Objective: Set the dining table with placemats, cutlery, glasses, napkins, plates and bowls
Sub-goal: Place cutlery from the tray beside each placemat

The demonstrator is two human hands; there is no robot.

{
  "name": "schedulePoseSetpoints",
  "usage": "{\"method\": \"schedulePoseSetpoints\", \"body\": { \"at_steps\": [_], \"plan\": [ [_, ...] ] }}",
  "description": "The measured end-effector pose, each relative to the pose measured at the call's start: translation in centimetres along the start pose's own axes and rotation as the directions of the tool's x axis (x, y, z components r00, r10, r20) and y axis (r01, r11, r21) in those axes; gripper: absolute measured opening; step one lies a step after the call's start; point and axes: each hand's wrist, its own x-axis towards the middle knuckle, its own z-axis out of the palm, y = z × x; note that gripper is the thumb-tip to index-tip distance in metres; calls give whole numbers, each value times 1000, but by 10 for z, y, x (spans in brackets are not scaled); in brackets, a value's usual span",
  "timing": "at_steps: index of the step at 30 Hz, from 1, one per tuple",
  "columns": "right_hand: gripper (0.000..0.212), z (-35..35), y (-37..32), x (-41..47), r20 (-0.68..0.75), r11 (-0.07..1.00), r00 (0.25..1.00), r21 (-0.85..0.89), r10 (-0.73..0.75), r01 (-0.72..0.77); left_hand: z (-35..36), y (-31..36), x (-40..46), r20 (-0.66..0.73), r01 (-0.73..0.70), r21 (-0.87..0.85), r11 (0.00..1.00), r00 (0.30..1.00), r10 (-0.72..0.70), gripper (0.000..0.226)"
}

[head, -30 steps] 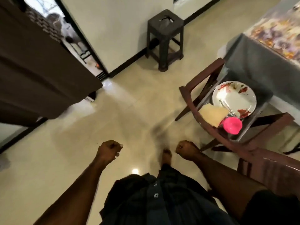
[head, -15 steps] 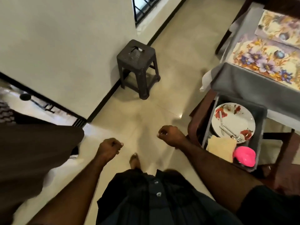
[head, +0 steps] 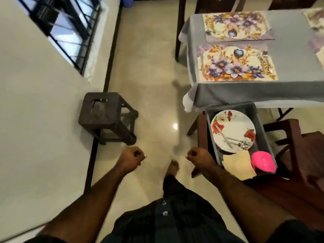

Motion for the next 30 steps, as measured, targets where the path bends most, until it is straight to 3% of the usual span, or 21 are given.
{"method": "schedulePoseSetpoints", "body": {
  "at_steps": [3, 7, 11, 14, 21, 27, 30],
  "plan": [
    [14, -24, -9, 29, -72, 999, 997, 35, 6, -3, -11, 42, 51, 106, -63, 57, 996, 993, 56, 17],
    [17, -68, -36, 59, -102, 995, 995, -99, 9, -19, -35, 101, 114, 164, -138, 106, 985, 979, 119, 16],
    [18, -108, -47, 74, -279, 997, 958, -30, 64, -75, -37, 154, 171, 285, -262, 206, 943, 938, 198, 16],
    [17, -129, -51, 72, -389, 981, 901, 99, 194, -169, -33, 201, 222, 423, -389, 285, 876, 871, 249, 16],
    [22, -114, -22, 50, -447, 844, 728, 401, 520, -357, 12, 303, 303, 677, -676, 323, 663, 655, 337, 26],
    [18, -98, -19, 42, -417, 715, 605, 566, 678, -411, 72, 357, 313, 828, -798, 317, 513, 497, 260, 32],
    [20, -100, 2, 58, -373, 666, 586, 613, 719, -425, 107, 374, 315, 863, -804, 304, 512, 459, 208, 24]
  ]
}}
